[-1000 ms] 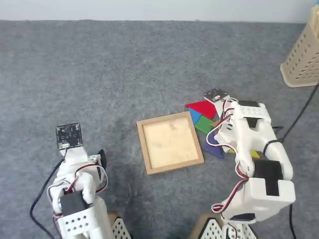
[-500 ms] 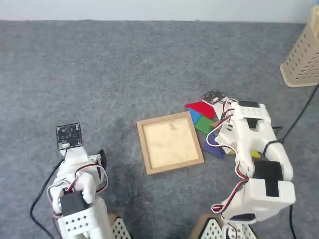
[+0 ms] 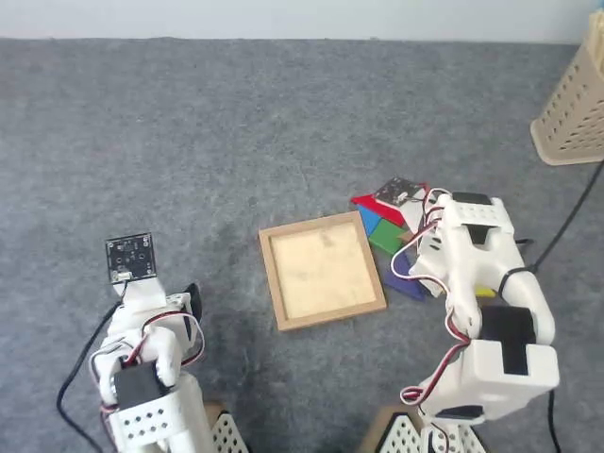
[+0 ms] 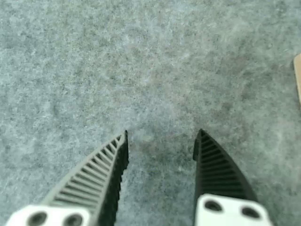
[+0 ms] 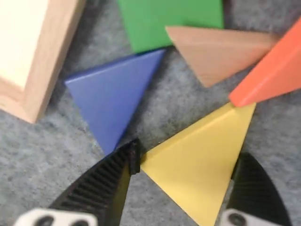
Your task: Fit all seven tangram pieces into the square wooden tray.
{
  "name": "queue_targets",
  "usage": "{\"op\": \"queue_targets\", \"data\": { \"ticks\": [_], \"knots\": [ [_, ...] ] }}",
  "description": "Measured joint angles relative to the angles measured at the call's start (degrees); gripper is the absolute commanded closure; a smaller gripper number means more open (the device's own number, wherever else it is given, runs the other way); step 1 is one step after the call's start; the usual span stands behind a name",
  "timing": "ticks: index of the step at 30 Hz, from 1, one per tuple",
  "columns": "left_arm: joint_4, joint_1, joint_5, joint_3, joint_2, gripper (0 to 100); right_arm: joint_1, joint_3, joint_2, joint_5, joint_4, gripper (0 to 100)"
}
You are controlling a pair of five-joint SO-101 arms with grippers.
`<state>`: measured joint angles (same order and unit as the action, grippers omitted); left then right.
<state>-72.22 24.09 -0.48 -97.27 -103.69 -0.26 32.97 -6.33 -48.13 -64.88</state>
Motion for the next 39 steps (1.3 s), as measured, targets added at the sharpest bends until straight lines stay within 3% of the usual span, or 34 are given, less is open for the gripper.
{"op": "queue_targets", "data": {
  "ticks": [4,9,15,23,27,34,39],
  "knots": [
    [0.0,0.0,0.0,0.0,0.0,78,0.0,1.0,0.6,-0.1,0.8,71.7],
    [0.0,0.0,0.0,0.0,0.0,78,0.0,1.0,0.7,-0.1,0.9,81.2],
    [0.0,0.0,0.0,0.0,0.0,78,0.0,1.0,1.7,-0.1,0.9,81.8],
    [0.0,0.0,0.0,0.0,0.0,78,0.0,1.1,1.5,5.9,3.5,76.0],
    [0.0,0.0,0.0,0.0,0.0,78,-0.4,1.8,1.8,6.9,3.5,78.3],
    [0.0,0.0,0.0,0.0,0.0,78,0.0,-1.8,0.4,17.8,3.8,95.3],
    [0.0,0.0,0.0,0.0,0.0,78,1.4,-7.6,-4.8,29.1,3.5,98.2]
  ]
}}
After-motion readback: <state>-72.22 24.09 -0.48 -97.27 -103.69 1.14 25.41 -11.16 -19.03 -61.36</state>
